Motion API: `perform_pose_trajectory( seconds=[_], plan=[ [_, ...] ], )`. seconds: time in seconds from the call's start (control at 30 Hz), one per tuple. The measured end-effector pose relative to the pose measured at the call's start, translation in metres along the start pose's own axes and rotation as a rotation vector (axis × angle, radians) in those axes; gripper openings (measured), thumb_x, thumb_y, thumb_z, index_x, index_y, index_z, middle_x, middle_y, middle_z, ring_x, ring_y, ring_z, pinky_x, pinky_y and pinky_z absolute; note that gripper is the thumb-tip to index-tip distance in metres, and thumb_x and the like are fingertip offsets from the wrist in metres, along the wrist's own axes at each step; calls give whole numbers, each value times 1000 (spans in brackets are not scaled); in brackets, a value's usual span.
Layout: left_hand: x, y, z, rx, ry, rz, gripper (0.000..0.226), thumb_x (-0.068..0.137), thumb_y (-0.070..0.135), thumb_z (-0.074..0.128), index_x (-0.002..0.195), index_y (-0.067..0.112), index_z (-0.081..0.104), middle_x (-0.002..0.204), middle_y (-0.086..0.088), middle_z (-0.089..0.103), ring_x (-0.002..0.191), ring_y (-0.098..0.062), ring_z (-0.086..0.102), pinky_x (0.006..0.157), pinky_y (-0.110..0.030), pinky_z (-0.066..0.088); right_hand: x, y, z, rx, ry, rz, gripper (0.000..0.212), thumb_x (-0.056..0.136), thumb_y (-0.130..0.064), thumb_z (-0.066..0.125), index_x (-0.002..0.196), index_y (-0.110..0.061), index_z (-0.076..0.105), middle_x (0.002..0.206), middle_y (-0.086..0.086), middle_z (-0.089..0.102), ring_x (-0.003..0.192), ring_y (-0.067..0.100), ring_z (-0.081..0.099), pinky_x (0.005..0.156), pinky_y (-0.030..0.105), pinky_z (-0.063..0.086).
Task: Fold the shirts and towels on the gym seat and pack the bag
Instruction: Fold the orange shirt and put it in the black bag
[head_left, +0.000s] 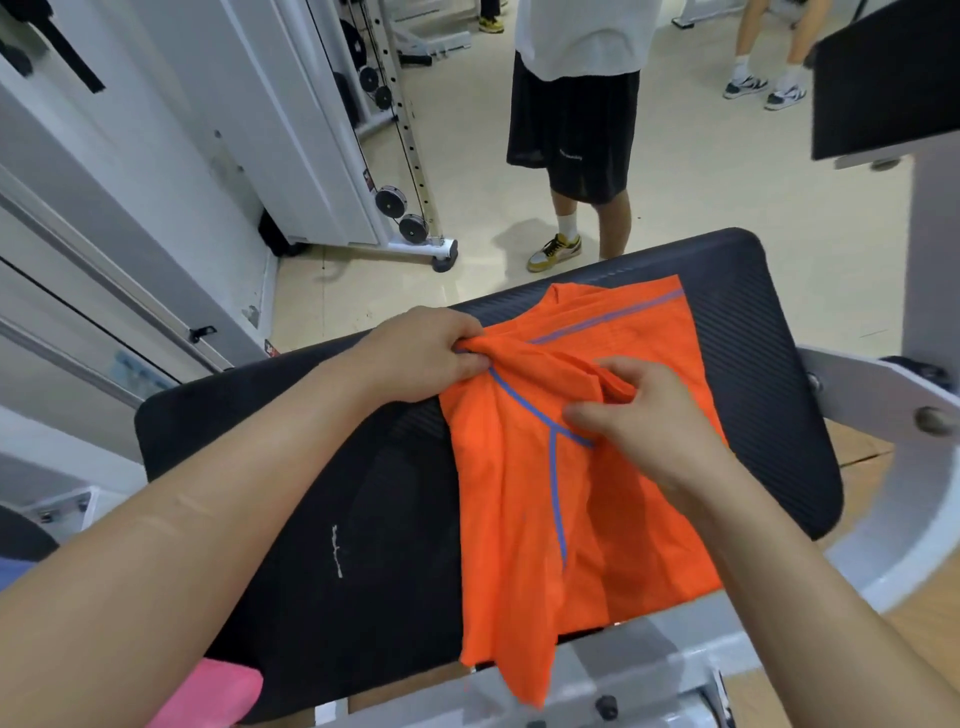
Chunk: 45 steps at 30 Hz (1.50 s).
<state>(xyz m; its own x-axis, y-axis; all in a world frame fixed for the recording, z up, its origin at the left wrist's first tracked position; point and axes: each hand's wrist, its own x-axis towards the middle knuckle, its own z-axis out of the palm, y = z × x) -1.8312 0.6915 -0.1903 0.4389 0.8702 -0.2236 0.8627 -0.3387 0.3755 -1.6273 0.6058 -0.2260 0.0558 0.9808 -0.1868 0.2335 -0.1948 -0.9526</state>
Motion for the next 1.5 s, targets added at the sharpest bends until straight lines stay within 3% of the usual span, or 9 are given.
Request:
perform_pose_trajectory(
  seconds=[0.07,0.17,0.33,0.47,0.87,1.03,1.17,1.33,1.5],
  plan=[
    [4,6,0,103,12,-11,22,96,39,51,85,20,54,80,7,58,82,-16,55,69,-36,43,6,3,-8,59,174,-25,3,79,-4,69,81,-5,69,69,-2,65,60,9,53,58,29,44],
    [7,14,1,312,76,13,31,96,51,44,77,26,42,72,10,48,74,-16,47,62,-33,32,18,4,-16,-120,368,-131,22,86,-13,62,65,-10,56,56,-10,53,54,7,46,56,29,37],
    [14,26,4,529,216,76,33,94,57,42,79,28,42,71,9,42,77,-19,48,63,-31,31,28,1,-30,-511,431,-288,12,97,-22,46,104,-13,51,88,16,64,85,43,57,67,46,41],
    [24,30,4,557,233,78,36,92,57,47,83,22,52,71,8,46,82,-20,54,61,-31,29,34,6,-47,-624,457,-287,14,99,-20,43,109,-11,46,84,11,56,87,42,55,63,40,27],
    [31,25,3,465,345,-86,48,79,69,55,70,23,50,70,8,52,84,-22,53,76,-37,36,55,41,-48,-756,574,-192,33,98,-44,43,106,-12,51,100,9,61,88,38,60,65,38,34],
    [32,53,35,305,637,234,45,79,36,69,119,17,62,119,-8,60,111,-32,55,88,-47,49,59,47,-48,-704,561,-238,33,97,-46,45,104,-14,50,96,8,60,84,39,60,62,38,34],
    [45,73,95,557,434,321,59,88,56,38,140,31,48,153,-7,38,139,-28,37,109,-55,29,50,43,-62,-592,420,-243,35,95,-44,52,121,-21,47,91,-2,65,88,30,62,67,37,36],
    [51,61,110,631,516,314,60,91,61,35,146,38,36,158,-4,27,145,-24,27,114,-56,17,-8,63,-94,-193,142,-148,67,82,-24,75,133,-40,33,85,-6,66,64,13,64,70,34,53],
    [52,62,111,632,499,303,61,91,61,34,147,37,35,159,-5,26,146,-26,24,114,-56,14,-45,109,-93,-210,61,22,47,76,-18,81,111,-29,52,75,-6,66,57,2,54,62,19,45]
  ],
)
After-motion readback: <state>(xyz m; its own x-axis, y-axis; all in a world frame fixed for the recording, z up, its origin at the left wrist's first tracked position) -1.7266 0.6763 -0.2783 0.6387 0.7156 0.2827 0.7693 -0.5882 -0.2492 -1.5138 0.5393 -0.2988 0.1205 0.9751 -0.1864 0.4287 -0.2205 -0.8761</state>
